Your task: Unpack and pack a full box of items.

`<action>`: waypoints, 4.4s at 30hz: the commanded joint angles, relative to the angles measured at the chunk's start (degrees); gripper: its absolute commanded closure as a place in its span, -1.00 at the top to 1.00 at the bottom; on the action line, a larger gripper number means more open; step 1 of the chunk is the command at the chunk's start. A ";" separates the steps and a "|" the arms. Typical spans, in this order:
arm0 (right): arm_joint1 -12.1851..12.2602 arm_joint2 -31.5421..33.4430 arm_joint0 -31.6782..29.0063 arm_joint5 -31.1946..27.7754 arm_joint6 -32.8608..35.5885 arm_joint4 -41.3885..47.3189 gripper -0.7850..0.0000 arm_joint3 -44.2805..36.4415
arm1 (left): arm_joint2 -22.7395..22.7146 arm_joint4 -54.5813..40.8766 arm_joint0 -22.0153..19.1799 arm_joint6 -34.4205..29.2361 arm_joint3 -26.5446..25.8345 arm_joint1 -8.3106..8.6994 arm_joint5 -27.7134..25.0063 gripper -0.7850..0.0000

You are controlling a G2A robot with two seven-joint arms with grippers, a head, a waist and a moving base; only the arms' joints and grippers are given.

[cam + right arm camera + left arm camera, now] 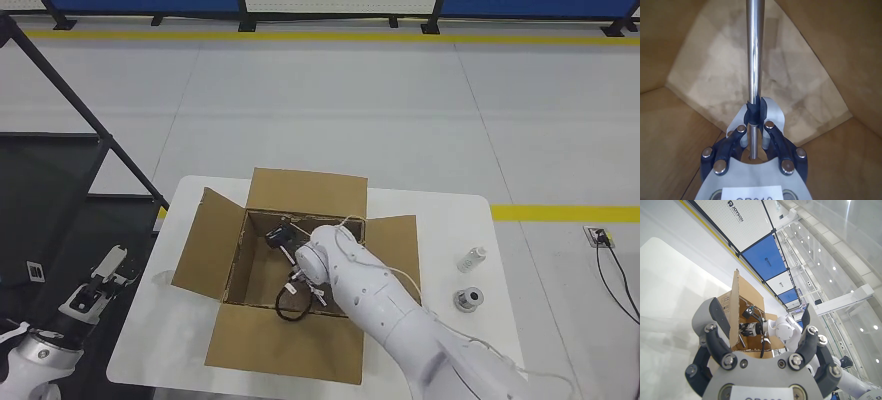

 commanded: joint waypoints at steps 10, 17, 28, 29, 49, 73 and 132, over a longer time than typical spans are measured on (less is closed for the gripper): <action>6.33 8.08 -3.78 -8.76 2.91 0.09 -1.00 -17.45 | 0.00 0.00 0.00 0.00 0.00 0.00 0.00 1.00; 14.61 22.24 -21.30 -4.98 11.12 -10.73 -1.00 -54.13 | 0.00 0.00 0.00 0.00 0.00 0.00 0.00 1.00; 19.88 40.56 -48.67 3.27 13.16 -28.42 -1.00 -95.43 | 0.00 0.00 0.00 0.00 0.00 0.00 0.00 1.00; 20.06 41.97 -50.22 4.59 12.38 -29.86 -1.00 -97.03 | 0.00 0.00 0.00 0.00 0.00 0.00 0.00 1.00; 21.82 57.43 -54.27 9.92 18.39 -31.46 -1.00 -87.22 | 0.00 0.00 0.00 0.00 0.00 0.00 0.00 1.00; 23.16 55.20 -42.76 7.03 15.47 -33.56 -1.00 -57.58 | 0.00 0.00 0.00 0.00 0.00 0.00 0.00 1.00; 25.17 59.72 -60.52 0.91 -4.51 -3.95 1.00 -87.45 | -6.28 -0.23 -2.14 2.38 8.20 1.13 0.39 1.00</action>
